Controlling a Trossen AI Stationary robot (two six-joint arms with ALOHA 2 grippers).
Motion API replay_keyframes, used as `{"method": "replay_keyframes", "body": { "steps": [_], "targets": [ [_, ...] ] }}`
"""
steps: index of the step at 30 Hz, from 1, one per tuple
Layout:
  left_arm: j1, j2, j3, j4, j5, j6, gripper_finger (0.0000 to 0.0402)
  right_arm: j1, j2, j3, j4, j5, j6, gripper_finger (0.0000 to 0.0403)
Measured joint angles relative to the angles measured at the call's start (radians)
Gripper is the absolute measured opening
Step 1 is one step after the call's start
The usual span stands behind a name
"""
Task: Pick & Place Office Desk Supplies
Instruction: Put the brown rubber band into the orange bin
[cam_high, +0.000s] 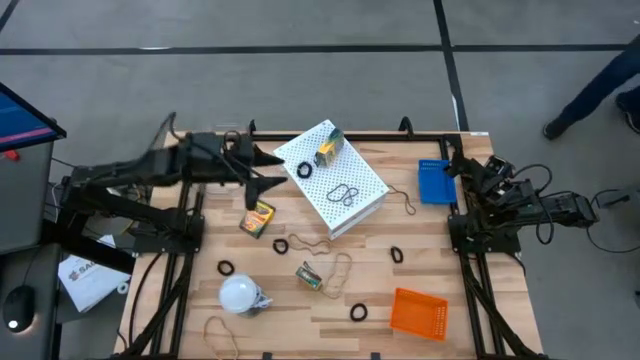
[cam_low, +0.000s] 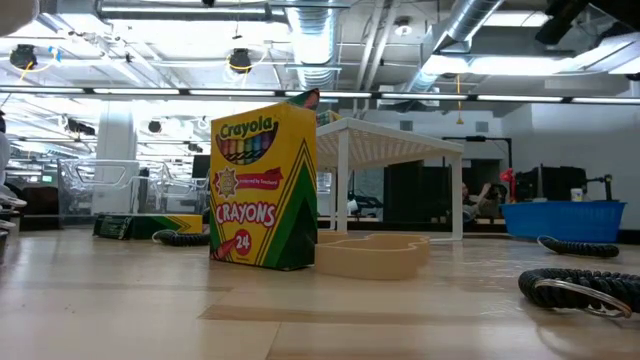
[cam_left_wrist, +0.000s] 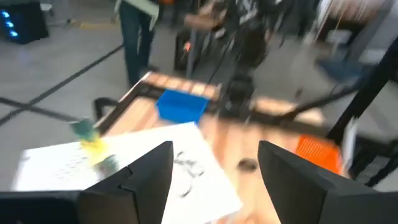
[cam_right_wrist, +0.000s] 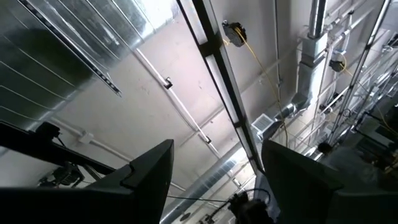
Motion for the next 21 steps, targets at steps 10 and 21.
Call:
{"method": "replay_keyframes", "body": {
  "steps": [10, 21],
  "targets": [
    [0.0, 0.014, 0.156, -0.605, 0.081, -0.22, 0.0224, -0.001, 0.0, 0.0, -0.014, 0.002, -0.009, 0.024],
    [-0.137, 0.014, 0.156, -0.949, 0.12, -0.389, 0.0235, -0.001, 0.0, 0.0, -0.018, 0.012, 0.01, 0.024]
  ]
}}
